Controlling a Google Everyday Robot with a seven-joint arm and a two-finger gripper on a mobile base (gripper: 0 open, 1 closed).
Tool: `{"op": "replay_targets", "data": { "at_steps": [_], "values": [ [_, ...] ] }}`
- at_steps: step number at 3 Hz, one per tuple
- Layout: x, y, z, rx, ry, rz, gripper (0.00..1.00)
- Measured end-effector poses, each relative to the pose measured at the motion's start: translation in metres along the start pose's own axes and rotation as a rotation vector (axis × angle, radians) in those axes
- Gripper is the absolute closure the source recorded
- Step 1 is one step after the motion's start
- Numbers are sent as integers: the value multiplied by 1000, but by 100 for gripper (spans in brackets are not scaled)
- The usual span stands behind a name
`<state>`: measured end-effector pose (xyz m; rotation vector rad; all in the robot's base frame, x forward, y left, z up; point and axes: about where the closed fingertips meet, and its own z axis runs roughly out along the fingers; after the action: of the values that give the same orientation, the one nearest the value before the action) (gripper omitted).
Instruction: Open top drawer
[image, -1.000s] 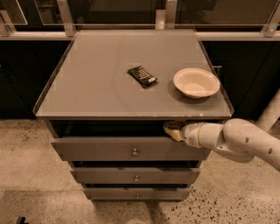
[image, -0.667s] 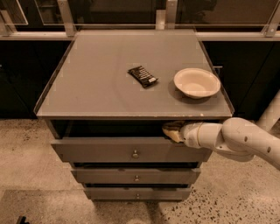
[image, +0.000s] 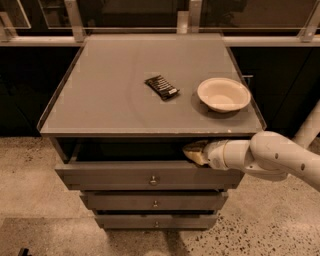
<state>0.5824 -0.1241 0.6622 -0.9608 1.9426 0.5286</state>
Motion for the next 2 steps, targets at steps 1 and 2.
{"op": "replay_targets", "data": {
  "at_steps": [1,2],
  "values": [
    [0,0,0,0,0,0,100],
    [10,9,-4,-34,45,19,100]
  ]
}}
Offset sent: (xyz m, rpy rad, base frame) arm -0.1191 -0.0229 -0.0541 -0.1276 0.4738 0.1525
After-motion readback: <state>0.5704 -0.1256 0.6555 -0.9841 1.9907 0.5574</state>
